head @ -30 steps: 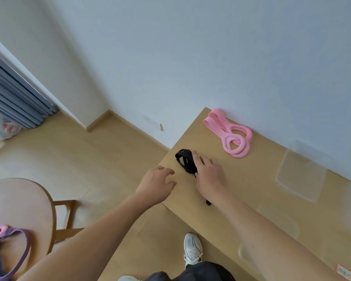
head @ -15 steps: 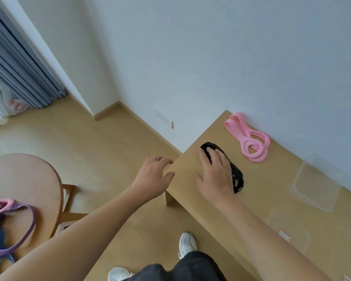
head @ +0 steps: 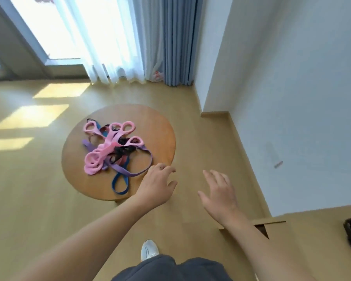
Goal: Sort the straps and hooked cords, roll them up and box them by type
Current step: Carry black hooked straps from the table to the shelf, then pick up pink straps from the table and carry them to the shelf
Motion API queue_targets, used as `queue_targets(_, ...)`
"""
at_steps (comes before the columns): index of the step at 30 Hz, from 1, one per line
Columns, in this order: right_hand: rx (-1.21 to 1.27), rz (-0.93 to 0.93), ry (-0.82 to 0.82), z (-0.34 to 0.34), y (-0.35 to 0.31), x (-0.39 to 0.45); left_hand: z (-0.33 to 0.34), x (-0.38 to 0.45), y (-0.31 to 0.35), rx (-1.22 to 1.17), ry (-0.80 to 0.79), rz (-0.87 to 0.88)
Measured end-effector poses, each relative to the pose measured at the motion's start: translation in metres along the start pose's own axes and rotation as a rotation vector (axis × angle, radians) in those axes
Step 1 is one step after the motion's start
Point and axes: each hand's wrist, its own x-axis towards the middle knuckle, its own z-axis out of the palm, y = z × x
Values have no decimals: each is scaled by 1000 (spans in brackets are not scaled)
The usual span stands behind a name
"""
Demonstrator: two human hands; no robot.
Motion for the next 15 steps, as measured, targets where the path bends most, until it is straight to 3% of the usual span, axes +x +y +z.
queue_targets(6, 0, -183, -126, 30, -101, 34, -52, -35, -109, -60, 109, -223)
queue_targets(15, -91, -351, -200, 43, -174, 82, -86, -50, -175, -188, 236, -408)
